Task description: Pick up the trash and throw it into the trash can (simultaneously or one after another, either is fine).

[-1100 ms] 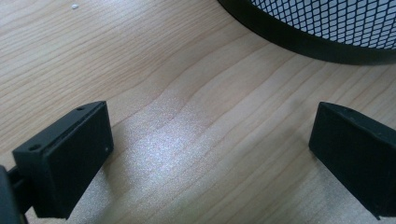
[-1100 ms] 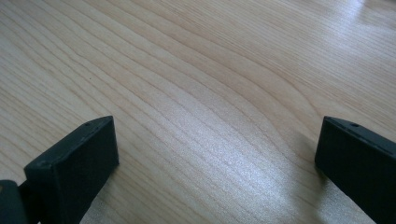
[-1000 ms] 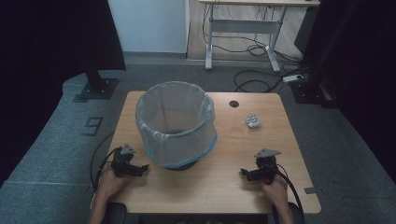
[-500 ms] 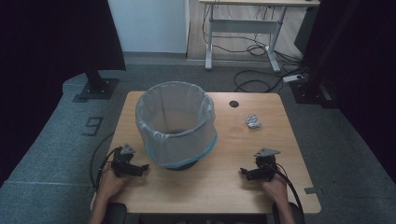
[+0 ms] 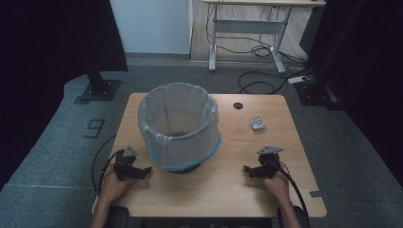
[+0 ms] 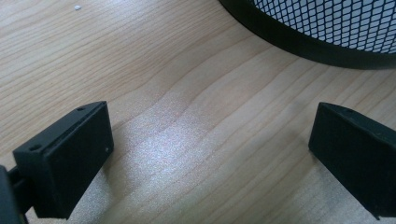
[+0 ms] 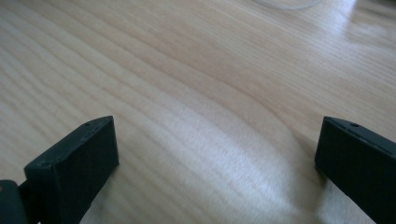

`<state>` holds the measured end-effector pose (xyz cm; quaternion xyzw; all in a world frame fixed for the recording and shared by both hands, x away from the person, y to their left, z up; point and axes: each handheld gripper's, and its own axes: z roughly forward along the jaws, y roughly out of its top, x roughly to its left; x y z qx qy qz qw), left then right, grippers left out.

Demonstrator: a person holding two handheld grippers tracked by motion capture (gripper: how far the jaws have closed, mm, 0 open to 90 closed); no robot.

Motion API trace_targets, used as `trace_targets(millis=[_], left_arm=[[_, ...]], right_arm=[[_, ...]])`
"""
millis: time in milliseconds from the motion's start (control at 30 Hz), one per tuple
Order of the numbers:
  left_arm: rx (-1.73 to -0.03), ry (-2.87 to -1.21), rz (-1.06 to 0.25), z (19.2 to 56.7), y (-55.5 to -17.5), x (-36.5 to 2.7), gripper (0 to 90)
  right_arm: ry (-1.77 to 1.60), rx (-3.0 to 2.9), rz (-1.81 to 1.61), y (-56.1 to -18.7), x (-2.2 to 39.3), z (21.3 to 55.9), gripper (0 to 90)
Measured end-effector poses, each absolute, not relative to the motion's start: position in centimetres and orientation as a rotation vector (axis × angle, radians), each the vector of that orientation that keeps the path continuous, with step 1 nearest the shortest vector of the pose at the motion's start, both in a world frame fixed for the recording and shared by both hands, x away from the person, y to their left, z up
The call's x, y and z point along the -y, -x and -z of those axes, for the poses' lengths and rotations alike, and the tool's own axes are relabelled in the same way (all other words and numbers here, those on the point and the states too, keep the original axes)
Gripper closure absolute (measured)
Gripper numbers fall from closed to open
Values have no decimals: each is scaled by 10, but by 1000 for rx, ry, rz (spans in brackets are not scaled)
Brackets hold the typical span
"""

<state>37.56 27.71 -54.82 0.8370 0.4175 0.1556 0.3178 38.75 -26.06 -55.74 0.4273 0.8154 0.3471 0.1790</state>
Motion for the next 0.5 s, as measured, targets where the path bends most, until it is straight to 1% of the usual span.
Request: trace_targets(millis=[500], left_arm=[[-1104, -2200, -412, 548, -376, -277, 0]], right_arm=[[-1245, -2278, -967, -414, 257, 557, 0]])
